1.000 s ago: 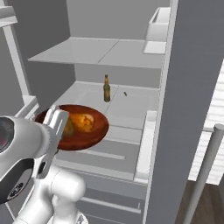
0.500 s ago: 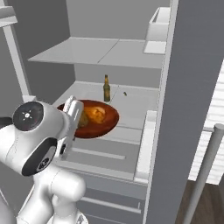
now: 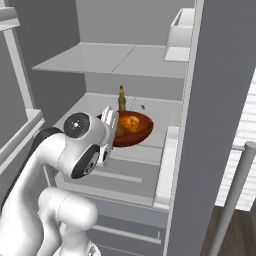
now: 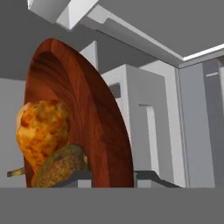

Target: Pick the chicken drumstick and avocado from their plates and place them in the bowl. Then put the bowl in the fridge.

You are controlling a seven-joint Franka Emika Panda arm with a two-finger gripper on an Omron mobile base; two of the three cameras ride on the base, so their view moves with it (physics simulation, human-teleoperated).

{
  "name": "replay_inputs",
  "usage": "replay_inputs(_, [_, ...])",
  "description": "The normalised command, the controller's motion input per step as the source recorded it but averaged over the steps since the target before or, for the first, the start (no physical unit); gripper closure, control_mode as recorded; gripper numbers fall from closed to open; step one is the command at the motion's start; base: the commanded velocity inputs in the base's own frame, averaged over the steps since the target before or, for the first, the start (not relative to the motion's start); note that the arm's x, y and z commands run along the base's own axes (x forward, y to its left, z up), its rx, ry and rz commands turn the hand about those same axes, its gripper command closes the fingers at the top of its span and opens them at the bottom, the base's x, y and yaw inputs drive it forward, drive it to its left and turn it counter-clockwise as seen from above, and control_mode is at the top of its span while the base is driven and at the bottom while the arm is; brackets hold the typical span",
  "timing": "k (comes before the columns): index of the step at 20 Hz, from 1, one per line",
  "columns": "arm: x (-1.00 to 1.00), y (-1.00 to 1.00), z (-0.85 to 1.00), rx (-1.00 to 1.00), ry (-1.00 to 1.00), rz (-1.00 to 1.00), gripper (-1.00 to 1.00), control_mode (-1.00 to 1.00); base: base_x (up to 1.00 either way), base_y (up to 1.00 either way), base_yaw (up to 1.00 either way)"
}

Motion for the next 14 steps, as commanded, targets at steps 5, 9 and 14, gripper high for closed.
replay_inputs(5, [0.86, -0.18, -0.11, 0.0, 0.0, 0.0, 1.0, -1.0, 0.0, 0.0, 0.0])
replay_inputs(9, [0.66, -0.09, -0.34, 0.0, 0.02, 0.0, 1.0, -1.0, 0.0, 0.0, 0.0])
replay_inputs(14, [0.53, -0.22, -0.53, 0.0, 0.0, 0.0, 1.0, -1.0, 0.0, 0.0, 0.0])
